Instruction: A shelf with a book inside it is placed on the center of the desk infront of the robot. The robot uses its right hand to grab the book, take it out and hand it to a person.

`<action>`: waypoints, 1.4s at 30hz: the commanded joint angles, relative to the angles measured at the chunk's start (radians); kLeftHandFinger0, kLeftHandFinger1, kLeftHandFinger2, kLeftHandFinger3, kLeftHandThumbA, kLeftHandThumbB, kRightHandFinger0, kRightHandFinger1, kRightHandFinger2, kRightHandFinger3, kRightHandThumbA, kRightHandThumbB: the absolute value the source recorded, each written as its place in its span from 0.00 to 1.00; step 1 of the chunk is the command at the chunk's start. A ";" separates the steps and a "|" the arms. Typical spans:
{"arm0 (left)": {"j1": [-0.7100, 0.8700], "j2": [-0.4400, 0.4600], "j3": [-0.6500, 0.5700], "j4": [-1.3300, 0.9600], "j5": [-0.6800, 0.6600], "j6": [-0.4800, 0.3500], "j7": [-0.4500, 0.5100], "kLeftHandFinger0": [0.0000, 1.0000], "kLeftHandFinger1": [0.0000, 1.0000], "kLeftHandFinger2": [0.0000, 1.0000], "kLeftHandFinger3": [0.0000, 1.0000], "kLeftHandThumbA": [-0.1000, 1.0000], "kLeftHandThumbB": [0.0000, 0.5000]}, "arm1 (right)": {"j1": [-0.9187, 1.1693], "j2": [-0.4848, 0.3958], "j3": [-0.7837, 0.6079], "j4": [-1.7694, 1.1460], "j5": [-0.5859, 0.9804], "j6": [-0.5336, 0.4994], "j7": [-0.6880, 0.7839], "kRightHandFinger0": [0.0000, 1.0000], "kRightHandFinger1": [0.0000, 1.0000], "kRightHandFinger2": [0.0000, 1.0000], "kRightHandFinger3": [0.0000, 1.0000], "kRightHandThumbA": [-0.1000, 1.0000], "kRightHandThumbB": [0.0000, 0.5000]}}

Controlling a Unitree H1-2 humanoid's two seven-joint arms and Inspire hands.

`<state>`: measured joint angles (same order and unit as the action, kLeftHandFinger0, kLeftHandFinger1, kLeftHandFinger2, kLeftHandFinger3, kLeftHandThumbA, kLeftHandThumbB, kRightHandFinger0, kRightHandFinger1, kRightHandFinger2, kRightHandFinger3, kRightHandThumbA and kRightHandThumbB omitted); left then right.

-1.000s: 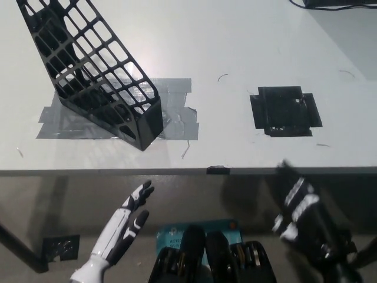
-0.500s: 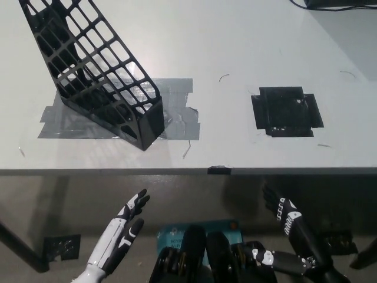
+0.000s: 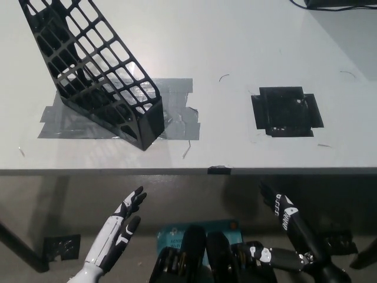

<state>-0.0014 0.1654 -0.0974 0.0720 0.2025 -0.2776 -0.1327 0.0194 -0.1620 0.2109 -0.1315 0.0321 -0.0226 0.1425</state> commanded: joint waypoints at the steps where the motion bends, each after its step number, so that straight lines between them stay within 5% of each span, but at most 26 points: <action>1: -0.021 -0.003 0.013 -0.029 -0.009 -0.016 0.025 1.00 1.00 1.00 1.00 1.00 0.73 | -0.029 -0.010 -0.009 -0.012 -0.016 -0.013 0.022 1.00 1.00 1.00 1.00 0.95 0.80; 42: -0.038 -0.006 0.022 -0.026 -0.014 -0.006 0.021 1.00 1.00 1.00 1.00 0.99 0.66 | -0.066 -0.003 -0.006 -0.008 -0.047 0.042 0.060 1.00 1.00 1.00 1.00 0.88 0.70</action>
